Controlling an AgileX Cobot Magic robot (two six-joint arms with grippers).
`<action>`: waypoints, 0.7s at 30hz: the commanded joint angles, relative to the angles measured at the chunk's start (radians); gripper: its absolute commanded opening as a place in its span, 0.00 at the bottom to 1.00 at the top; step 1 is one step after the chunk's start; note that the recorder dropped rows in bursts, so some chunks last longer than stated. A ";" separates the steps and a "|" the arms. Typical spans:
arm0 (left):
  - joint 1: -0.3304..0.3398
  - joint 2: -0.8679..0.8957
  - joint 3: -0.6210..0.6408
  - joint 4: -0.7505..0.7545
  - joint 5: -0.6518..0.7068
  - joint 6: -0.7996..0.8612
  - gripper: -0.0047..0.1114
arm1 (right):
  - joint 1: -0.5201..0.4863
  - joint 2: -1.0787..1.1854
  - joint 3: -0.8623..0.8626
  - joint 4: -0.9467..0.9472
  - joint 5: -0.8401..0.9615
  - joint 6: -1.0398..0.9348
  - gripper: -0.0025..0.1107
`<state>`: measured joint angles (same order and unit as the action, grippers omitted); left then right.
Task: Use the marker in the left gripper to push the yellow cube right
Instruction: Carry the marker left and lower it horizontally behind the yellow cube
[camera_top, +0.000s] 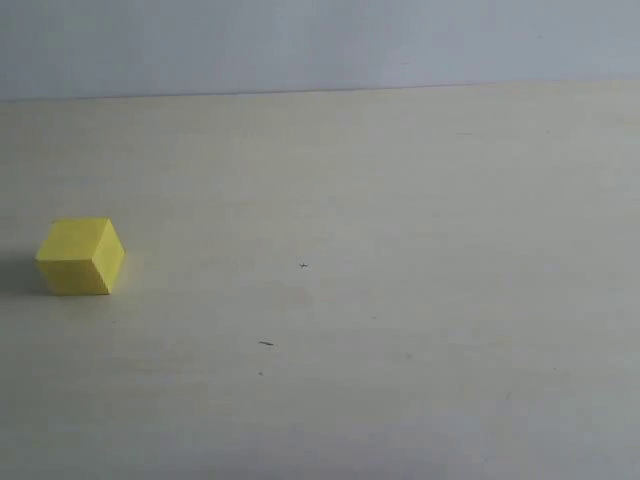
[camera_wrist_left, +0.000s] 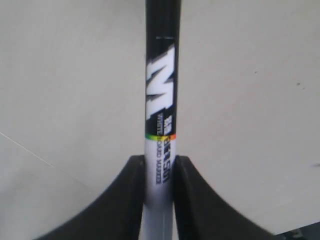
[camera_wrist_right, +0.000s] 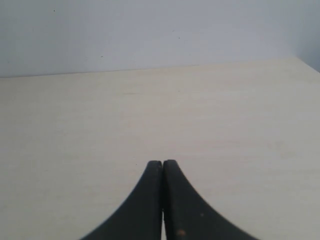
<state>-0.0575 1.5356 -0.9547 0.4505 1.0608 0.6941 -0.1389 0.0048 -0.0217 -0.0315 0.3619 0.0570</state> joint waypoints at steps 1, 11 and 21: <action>0.045 0.046 -0.032 0.070 -0.055 0.068 0.04 | -0.008 -0.005 0.004 -0.001 -0.004 -0.002 0.02; 0.117 0.142 -0.039 0.004 -0.403 0.347 0.04 | -0.008 -0.005 0.004 -0.001 -0.004 -0.002 0.02; 0.173 0.284 -0.073 -0.090 -0.472 0.580 0.04 | -0.008 -0.005 0.004 -0.001 -0.004 -0.002 0.02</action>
<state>0.0967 1.7988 -1.0186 0.4263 0.6011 1.1758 -0.1389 0.0048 -0.0217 -0.0315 0.3619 0.0570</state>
